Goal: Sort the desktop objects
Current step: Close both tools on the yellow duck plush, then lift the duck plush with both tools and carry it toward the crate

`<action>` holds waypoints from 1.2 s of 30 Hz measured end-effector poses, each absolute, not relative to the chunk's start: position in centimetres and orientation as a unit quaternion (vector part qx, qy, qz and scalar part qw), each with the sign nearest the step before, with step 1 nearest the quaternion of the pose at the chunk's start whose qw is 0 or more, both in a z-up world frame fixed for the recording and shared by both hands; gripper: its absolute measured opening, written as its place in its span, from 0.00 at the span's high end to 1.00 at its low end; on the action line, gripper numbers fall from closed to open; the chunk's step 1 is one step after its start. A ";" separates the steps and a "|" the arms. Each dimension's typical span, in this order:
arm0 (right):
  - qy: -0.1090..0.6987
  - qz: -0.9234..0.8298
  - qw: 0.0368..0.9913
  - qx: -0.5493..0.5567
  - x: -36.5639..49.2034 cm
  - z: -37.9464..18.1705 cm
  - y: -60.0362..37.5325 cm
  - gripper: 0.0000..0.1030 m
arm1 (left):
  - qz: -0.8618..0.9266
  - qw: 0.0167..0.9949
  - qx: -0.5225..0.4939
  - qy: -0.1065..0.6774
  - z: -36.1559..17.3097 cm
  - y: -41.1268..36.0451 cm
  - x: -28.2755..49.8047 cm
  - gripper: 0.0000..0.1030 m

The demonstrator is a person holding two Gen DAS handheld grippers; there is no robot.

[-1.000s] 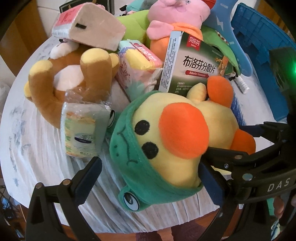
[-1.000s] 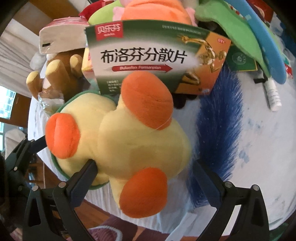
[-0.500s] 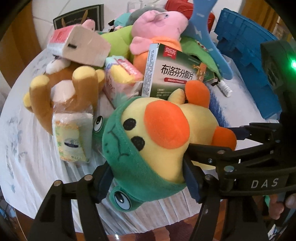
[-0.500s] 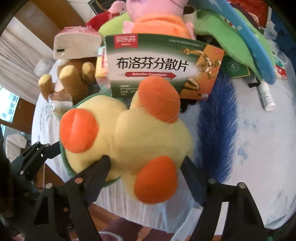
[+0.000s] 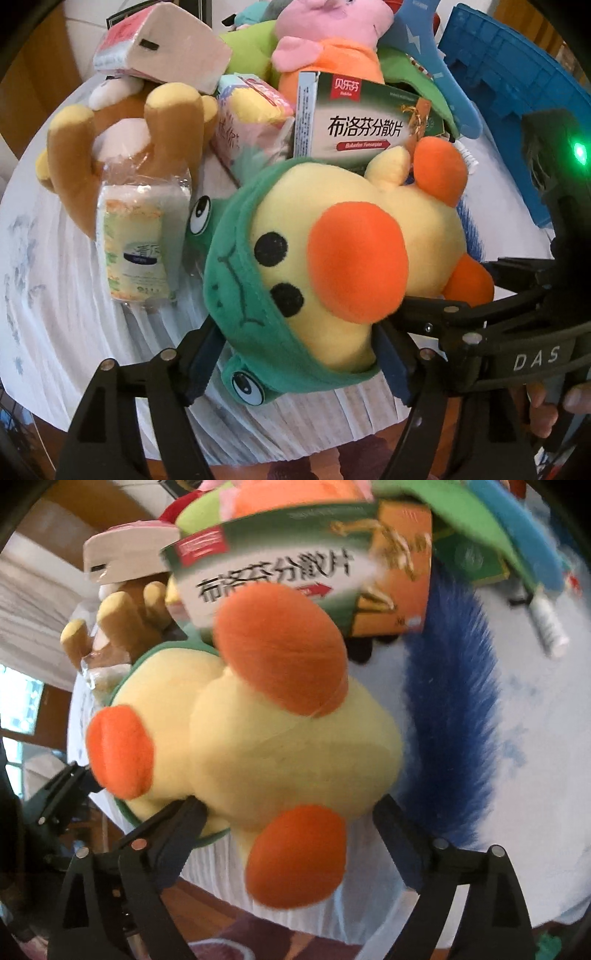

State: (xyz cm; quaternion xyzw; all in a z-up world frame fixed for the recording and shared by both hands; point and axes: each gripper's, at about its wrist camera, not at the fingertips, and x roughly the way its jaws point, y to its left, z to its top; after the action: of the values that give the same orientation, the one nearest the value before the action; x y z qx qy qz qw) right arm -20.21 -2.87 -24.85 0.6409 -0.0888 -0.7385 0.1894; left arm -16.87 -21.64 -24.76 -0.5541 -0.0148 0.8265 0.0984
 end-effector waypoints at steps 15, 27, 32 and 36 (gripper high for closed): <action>-0.075 -0.821 0.189 0.534 -16.9 -14.1 -0.5 0.36 | 0.892 0.122 -0.435 0.024 -14.5 -18.9 -14.5 0.39; -0.086 -0.877 0.132 0.454 -15.9 -6.6 5.2 0.36 | 0.915 0.186 -0.353 0.056 -7.5 -9.6 -16.4 0.39; -0.092 -0.896 0.117 0.418 -15.7 -1.7 10.2 0.36 | 0.925 0.206 -0.312 0.067 -3.3 -4.2 -17.2 0.38; -0.084 -0.912 0.102 0.388 -15.9 2.1 14.5 0.36 | 0.932 0.222 -0.280 0.069 -0.1 0.1 -18.2 0.38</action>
State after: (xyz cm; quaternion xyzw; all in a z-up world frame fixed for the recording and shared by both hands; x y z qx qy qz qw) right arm -15.95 14.50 2.07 0.3880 -0.0845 -0.9121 0.1021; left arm -18.21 0.12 -0.10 -0.2795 0.0691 0.9316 0.2218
